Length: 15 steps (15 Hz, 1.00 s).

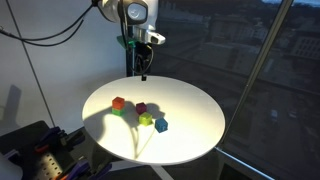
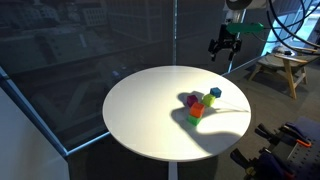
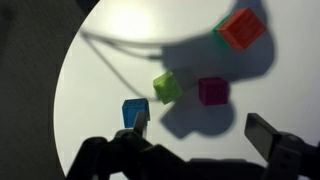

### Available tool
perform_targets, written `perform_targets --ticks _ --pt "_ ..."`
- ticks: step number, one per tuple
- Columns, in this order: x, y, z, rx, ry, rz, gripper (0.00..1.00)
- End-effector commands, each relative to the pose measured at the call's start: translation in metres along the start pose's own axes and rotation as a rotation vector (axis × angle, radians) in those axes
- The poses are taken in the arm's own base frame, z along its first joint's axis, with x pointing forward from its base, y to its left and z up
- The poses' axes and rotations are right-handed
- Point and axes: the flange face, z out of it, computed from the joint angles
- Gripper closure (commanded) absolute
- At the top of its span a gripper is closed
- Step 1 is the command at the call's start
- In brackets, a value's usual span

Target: Pick up the lime green block and put it on the orange block

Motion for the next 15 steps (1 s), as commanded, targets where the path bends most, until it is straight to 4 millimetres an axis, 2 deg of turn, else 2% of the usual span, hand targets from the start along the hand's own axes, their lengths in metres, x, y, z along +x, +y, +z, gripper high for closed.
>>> perform_targets --ticks 1,5,13,15 --pt "0.018 0.007 0.007 -0.037 0.024 -0.005 0.0" --pt "0.026 0.011 0.02 -0.067 0.055 -0.017 0.0" --pt "0.036 0.009 0.042 -0.015 0.071 -0.005 0.0" --pt "0.029 0.008 0.045 -0.033 0.063 0.0 0.0"
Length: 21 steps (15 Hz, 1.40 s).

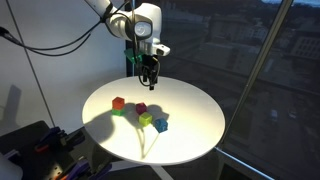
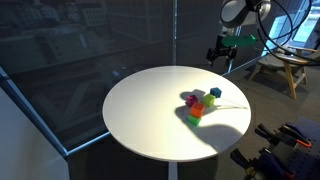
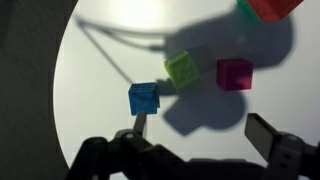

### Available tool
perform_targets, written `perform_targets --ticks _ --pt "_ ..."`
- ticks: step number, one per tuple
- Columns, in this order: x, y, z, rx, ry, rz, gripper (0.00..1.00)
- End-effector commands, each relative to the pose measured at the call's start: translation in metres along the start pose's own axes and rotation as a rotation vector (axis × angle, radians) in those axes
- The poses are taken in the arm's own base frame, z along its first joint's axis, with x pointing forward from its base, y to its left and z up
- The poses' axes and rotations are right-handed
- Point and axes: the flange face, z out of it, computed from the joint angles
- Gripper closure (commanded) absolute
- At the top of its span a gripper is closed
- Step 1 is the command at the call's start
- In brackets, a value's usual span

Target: Pick up the lime green block and put it on the orange block

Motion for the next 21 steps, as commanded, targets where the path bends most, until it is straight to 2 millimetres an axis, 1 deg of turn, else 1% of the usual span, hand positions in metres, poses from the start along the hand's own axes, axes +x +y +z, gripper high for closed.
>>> perform_targets --ticks 1,8,12,15,21 --pt "0.001 0.0 0.001 0.002 -0.001 0.002 0.0" --pt "0.001 -0.002 0.003 -0.003 0.003 0.003 0.0" --pt "-0.003 -0.017 0.028 -0.024 0.009 -0.021 0.0" --pt "-0.005 -0.023 0.045 -0.031 0.021 -0.041 0.0" --pt "-0.001 -0.021 0.069 -0.018 0.031 -0.042 0.0"
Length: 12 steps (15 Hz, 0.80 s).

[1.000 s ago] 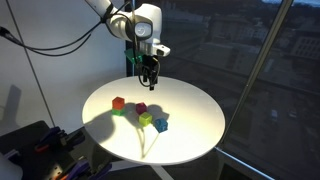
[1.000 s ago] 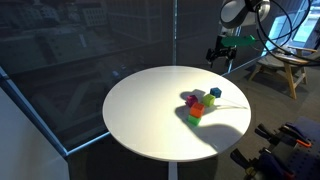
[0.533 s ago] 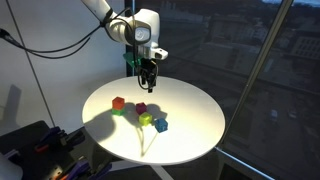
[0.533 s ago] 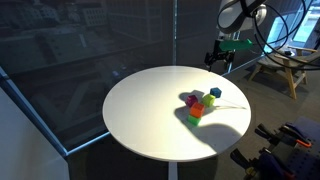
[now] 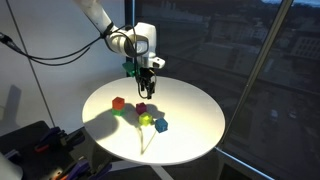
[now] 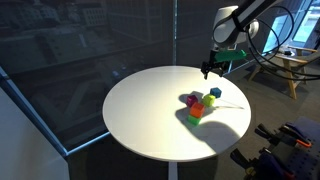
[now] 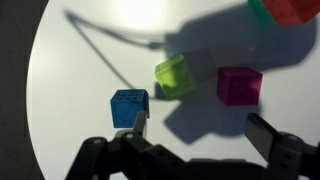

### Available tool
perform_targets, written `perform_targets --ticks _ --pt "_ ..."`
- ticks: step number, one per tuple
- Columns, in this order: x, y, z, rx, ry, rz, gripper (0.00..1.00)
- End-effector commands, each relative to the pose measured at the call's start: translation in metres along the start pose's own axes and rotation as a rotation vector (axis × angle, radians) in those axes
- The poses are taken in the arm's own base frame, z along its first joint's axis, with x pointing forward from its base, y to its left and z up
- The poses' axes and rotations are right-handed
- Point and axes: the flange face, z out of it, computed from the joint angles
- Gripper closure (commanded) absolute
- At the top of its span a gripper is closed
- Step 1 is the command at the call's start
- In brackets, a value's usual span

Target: Pick up the lime green block and put it on the orange block

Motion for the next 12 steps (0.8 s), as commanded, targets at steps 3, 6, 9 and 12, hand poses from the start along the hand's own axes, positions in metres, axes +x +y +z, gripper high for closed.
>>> perform_targets --ticks 3,6,9,12 --pt "0.005 0.006 0.014 -0.002 0.008 0.014 0.0" --pt "0.005 0.007 0.023 -0.007 -0.012 0.014 0.0" --pt "0.007 0.008 0.035 -0.016 -0.036 0.008 0.0" --pt "0.01 0.009 0.046 -0.023 -0.052 0.003 0.0"
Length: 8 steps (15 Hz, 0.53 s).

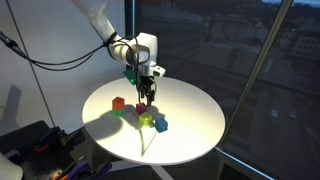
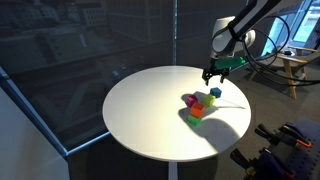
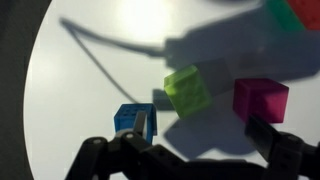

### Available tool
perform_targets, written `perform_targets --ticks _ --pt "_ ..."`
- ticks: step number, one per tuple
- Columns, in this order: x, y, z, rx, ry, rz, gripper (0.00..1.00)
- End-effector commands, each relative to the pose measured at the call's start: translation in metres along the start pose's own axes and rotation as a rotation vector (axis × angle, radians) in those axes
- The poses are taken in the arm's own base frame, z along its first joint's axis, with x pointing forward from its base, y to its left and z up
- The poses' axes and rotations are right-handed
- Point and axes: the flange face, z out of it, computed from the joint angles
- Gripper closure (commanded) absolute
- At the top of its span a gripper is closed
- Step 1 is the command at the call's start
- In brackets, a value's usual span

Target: Pick up the lime green block and put it on the orange block

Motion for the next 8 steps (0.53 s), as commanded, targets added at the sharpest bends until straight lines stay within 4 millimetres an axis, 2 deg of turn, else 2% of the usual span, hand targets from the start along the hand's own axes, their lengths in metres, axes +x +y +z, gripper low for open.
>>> perform_targets --ticks 1,8 --pt "0.01 0.001 0.009 -0.004 -0.014 -0.011 0.0" --pt "0.01 -0.003 0.029 -0.054 -0.026 -0.138 0.0"
